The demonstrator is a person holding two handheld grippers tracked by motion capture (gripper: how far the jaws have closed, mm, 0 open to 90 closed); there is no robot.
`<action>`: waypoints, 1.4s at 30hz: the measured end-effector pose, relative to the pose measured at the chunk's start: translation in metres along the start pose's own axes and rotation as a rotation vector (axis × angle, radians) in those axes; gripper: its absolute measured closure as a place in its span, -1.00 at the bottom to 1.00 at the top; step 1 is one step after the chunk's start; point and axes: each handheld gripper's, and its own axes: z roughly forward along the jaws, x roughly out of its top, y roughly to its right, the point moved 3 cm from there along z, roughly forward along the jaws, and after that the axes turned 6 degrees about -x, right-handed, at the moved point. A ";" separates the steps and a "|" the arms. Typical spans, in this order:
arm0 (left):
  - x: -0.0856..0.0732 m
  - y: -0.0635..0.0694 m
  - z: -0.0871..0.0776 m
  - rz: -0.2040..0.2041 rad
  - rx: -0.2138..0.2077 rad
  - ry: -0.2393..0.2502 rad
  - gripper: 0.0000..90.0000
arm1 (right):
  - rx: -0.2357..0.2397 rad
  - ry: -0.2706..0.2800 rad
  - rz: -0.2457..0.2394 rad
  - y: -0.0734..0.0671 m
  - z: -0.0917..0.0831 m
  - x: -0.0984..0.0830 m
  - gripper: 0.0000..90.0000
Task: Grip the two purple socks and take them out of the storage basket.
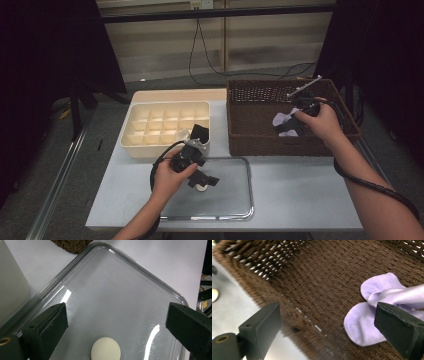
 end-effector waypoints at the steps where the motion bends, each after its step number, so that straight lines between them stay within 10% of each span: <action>1: 0.000 0.000 0.000 -0.001 -0.001 0.000 -0.91 | -0.003 -0.001 0.005 0.002 0.002 0.001 -0.84; 28: -0.001 -0.002 0.002 0.008 -0.018 -0.003 -0.90 | -0.096 -0.049 0.110 0.037 0.039 0.010 -0.62; 42: -0.002 -0.002 0.003 0.007 -0.003 -0.011 -0.90 | -0.124 -0.075 0.171 0.049 0.046 0.002 -0.15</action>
